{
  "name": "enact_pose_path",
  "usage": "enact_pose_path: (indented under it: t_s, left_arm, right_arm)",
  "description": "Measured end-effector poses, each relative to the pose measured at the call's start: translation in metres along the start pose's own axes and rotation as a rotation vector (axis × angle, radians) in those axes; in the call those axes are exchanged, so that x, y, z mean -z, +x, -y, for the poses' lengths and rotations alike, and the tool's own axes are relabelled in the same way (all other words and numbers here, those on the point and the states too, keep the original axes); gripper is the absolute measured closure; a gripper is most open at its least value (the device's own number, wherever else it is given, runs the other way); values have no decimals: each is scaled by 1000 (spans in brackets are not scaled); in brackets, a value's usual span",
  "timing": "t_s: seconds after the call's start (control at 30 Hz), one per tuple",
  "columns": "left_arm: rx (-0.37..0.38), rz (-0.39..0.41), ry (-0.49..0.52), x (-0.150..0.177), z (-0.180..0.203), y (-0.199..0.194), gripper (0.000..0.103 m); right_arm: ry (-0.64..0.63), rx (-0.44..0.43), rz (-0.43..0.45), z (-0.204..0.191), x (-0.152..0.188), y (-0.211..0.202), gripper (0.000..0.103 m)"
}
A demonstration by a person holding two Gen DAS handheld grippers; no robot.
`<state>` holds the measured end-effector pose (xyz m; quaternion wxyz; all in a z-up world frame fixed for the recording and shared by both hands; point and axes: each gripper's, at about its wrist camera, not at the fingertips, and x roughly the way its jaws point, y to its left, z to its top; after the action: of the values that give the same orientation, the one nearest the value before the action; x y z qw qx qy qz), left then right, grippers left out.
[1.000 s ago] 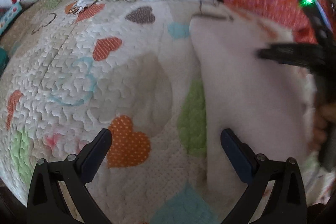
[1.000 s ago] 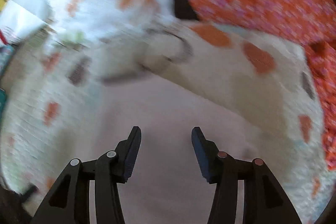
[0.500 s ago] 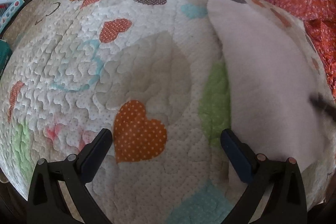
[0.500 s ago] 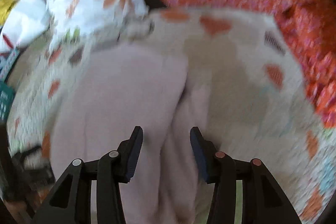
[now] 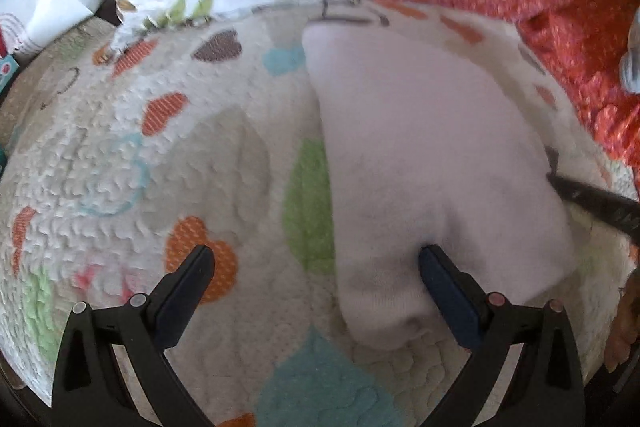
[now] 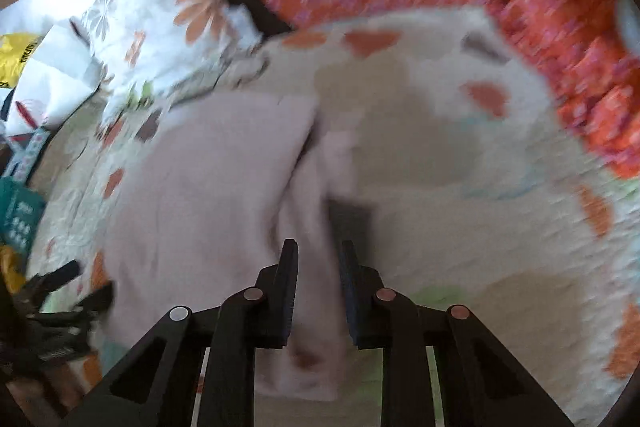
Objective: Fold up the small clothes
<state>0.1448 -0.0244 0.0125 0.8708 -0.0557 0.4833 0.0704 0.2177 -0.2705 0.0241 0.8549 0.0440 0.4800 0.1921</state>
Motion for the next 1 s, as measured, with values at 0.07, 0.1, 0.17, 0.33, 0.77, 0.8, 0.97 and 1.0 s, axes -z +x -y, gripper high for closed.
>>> enact_pose_path:
  t_s: [0.07,0.1,0.17,0.33,0.77,0.8,0.97,1.0]
  left_arm:
    - [28,-27,-45,-3,-7,0,2]
    - [61,-26,-73,-5,-12,-6,5]
    - [106,1,-80,-8,-10,-21,9]
    - [109,50,5,-40,22,-37,9]
    - [37,-139,208,-112,173,65,37]
    - [-6,-133,232,-115,179,68,50]
    - [-2,-136,167,-136,175,63,93]
    - [5,-137,164,-140,176,62,93]
  right_arm:
    - [-33,54,-77,1,0,21,62]
    - [-24,60,-71,4,-2,21,61]
    - [30,26,-59,12,-5,13,61]
    - [53,-30,29,25,-5,-21,61]
    - [316,-49,107,100,-1,-64,61]
    - [334,-54,115,105,-2,-66,61]
    - [381,-85,136,118,-1,-72,61]
    - [387,-90,136,119,-2,-72,61]
